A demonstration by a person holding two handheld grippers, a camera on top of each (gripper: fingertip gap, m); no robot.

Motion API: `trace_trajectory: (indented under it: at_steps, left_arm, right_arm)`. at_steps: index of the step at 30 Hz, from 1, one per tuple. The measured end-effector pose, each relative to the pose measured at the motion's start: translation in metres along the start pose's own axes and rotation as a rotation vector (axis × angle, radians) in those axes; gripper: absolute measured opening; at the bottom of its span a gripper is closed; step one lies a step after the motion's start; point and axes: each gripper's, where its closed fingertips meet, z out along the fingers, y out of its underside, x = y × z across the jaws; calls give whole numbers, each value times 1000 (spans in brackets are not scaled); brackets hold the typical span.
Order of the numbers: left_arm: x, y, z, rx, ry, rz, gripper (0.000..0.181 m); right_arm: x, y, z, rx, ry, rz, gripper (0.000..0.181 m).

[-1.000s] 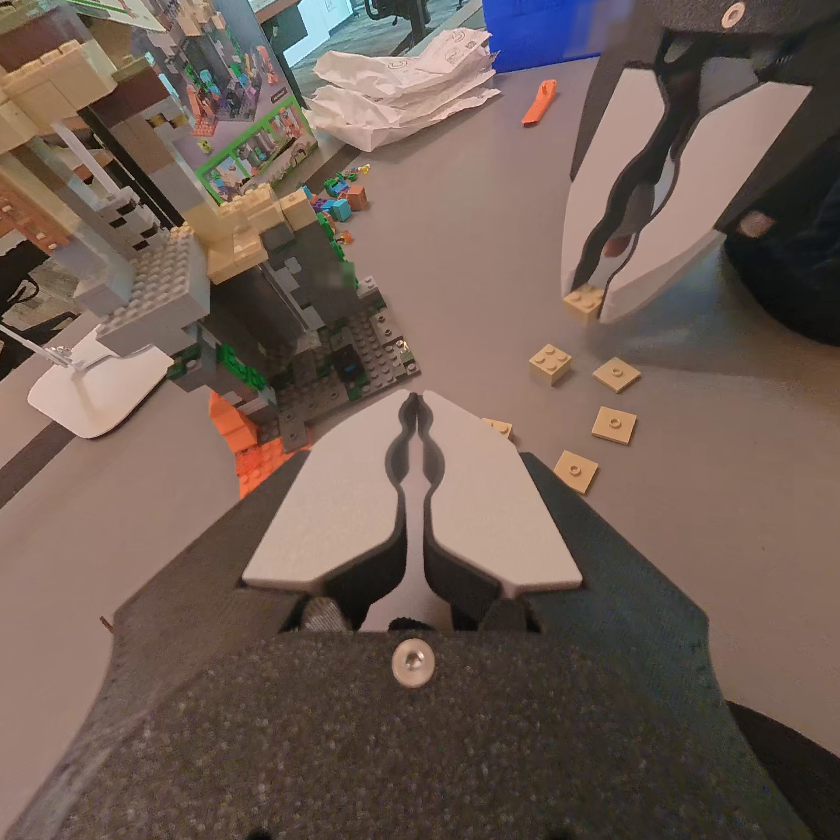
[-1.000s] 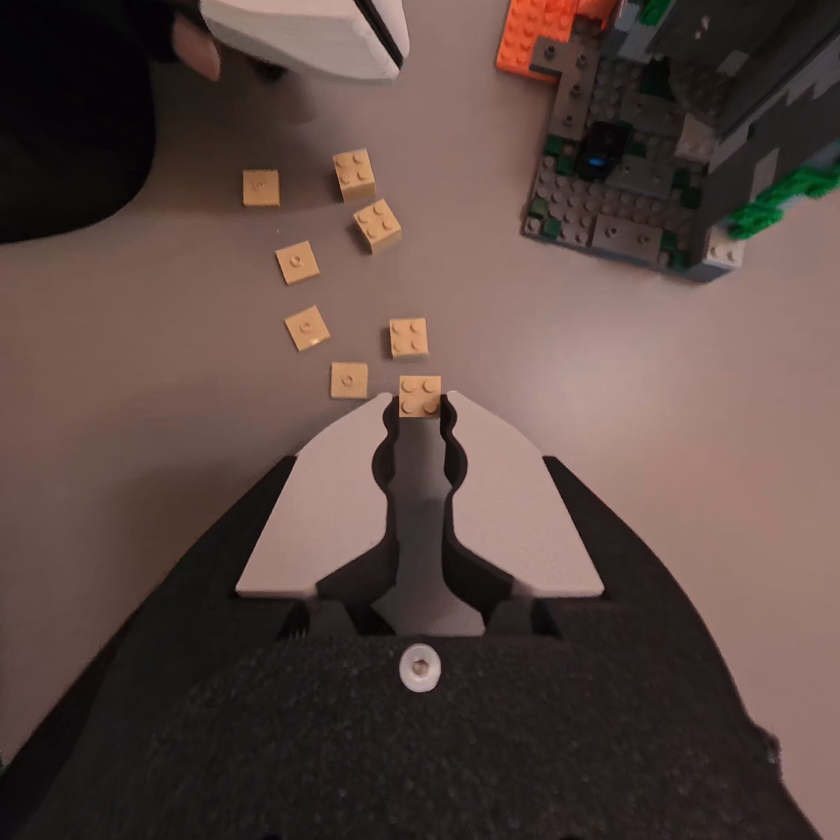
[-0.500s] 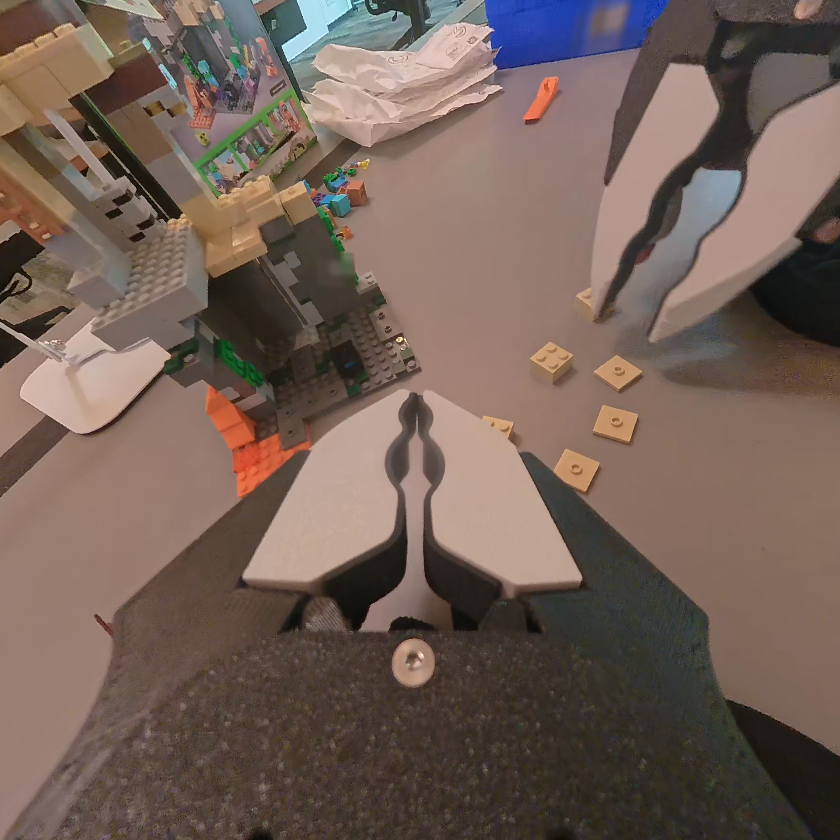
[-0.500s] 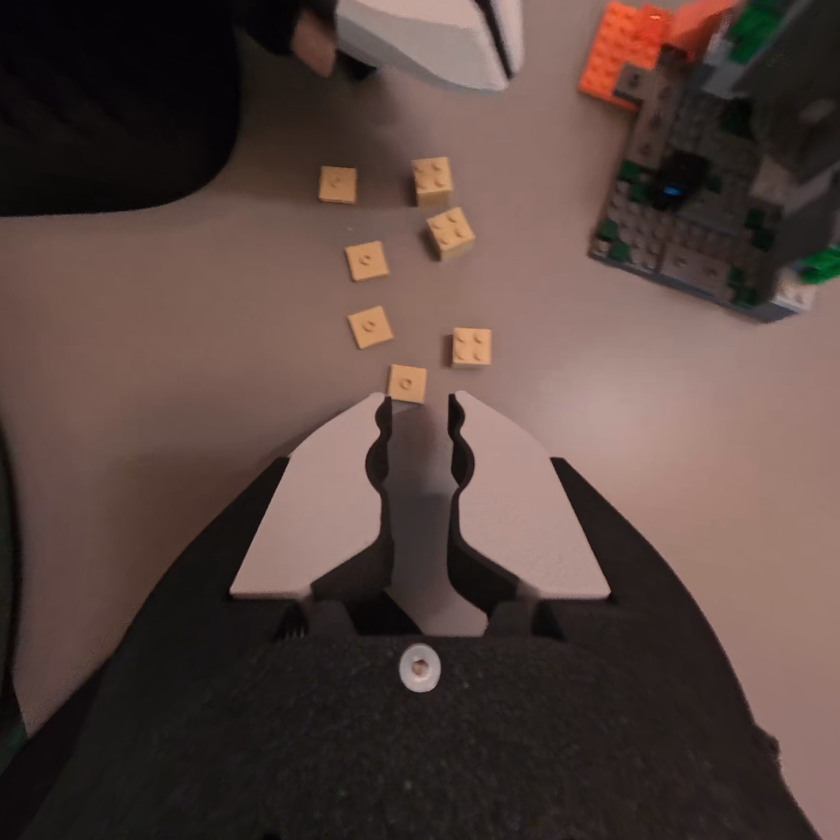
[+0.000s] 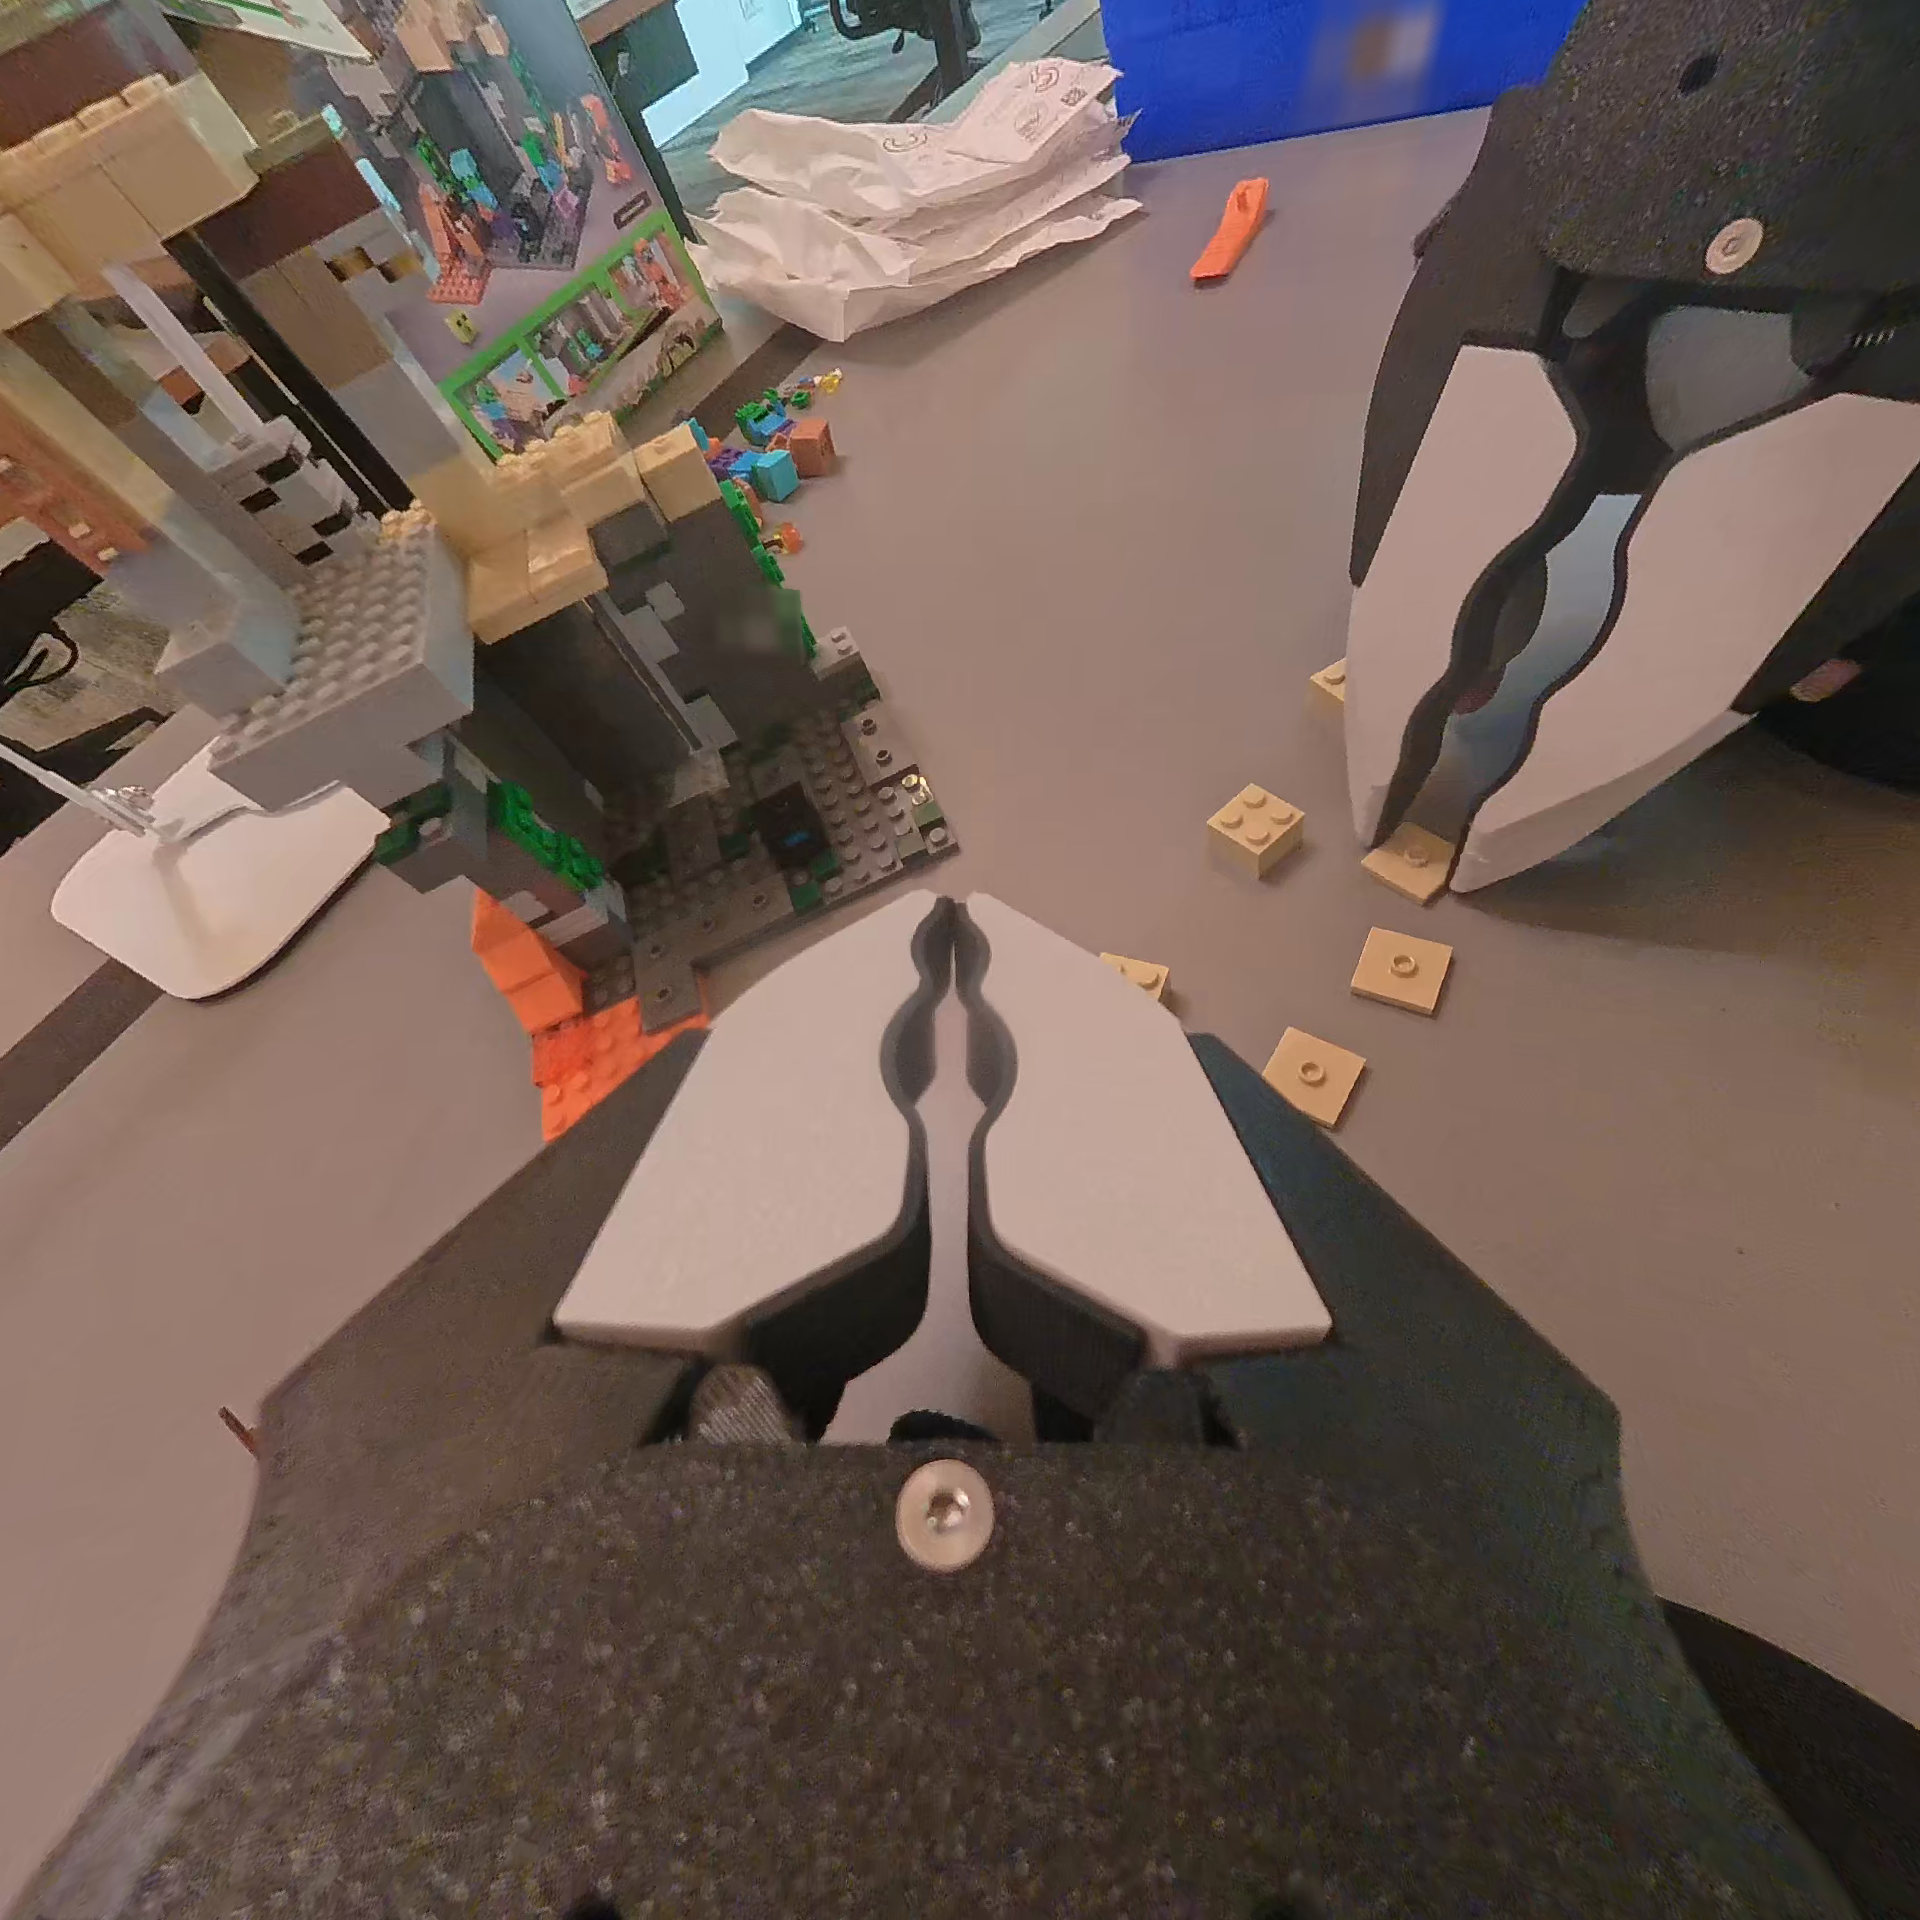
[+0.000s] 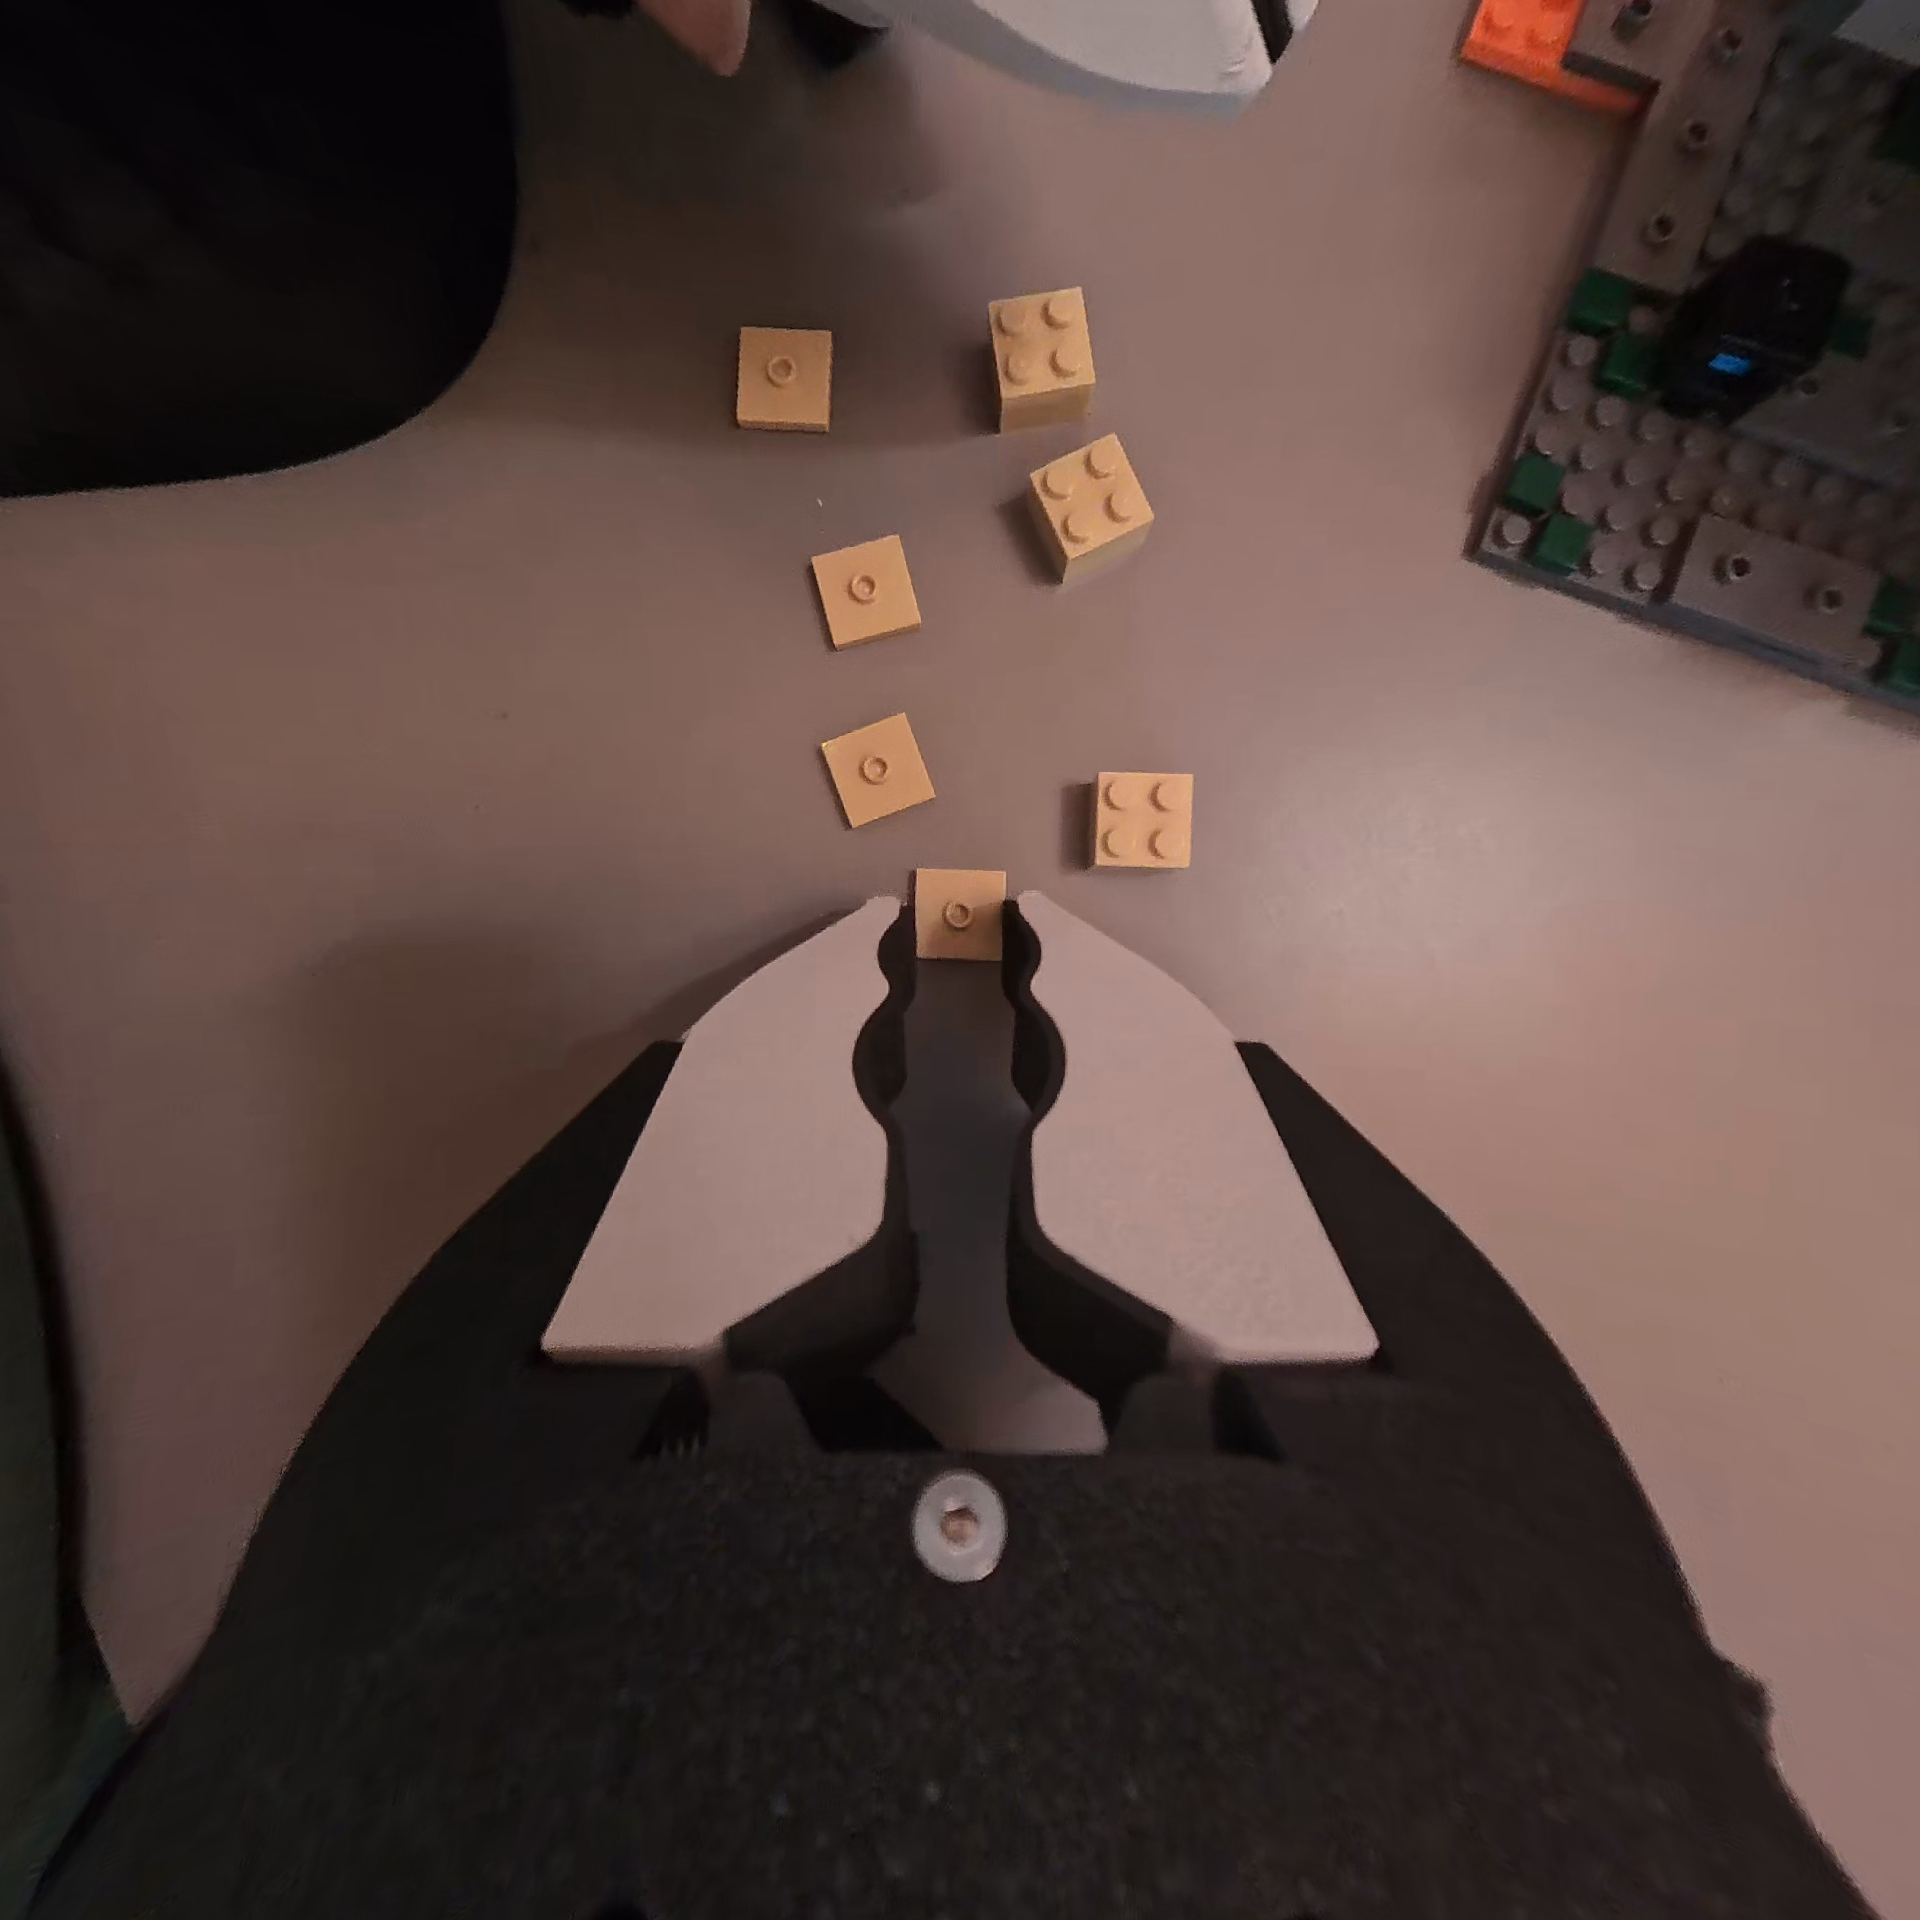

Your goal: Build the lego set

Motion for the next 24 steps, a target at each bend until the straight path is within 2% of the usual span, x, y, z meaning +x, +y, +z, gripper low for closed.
trace_trajectory:
  at_steps: [4,8,14,24]
  left_arm:
    - [0,0,0,2,-1,-1,0]
    - [1,1,1,-5,7,-1,0]
    - [0,1,0,-4,4,-4,0]
    - [1,2,1,-7,8,1,0]
  right_arm:
    - [13,-1,-22,52,34,16,15]
    - [36,10,-41,41,90,74,15]
    - [42,22,-31,9,109,138,16]
    - [42,24,-28,-6,128,155,16]
